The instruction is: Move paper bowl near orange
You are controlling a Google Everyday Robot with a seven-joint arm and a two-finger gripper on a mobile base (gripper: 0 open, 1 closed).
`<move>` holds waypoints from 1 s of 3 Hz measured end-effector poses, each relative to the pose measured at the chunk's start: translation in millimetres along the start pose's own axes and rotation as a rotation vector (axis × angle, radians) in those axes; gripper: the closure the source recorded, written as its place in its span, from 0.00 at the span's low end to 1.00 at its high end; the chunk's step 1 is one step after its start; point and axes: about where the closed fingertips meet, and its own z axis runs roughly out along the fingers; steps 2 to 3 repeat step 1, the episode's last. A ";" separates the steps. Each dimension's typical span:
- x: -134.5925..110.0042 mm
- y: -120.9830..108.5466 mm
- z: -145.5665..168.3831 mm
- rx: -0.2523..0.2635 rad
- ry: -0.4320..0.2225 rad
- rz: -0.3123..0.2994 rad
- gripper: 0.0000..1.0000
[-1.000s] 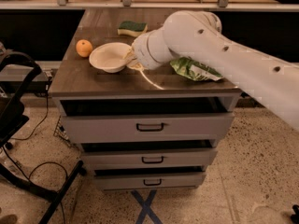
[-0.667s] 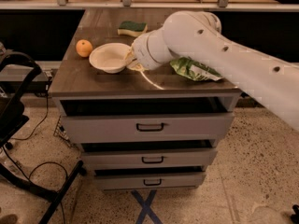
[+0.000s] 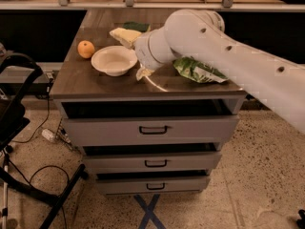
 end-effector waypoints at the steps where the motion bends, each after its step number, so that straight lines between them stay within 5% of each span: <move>1: 0.0 -0.1 -0.1 0.000 0.000 0.000 0.00; 3: 0.0 -0.1 -0.1 0.000 0.000 0.000 0.00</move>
Offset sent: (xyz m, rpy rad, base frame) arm 0.0000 0.0000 0.0000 0.0000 0.0000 0.0000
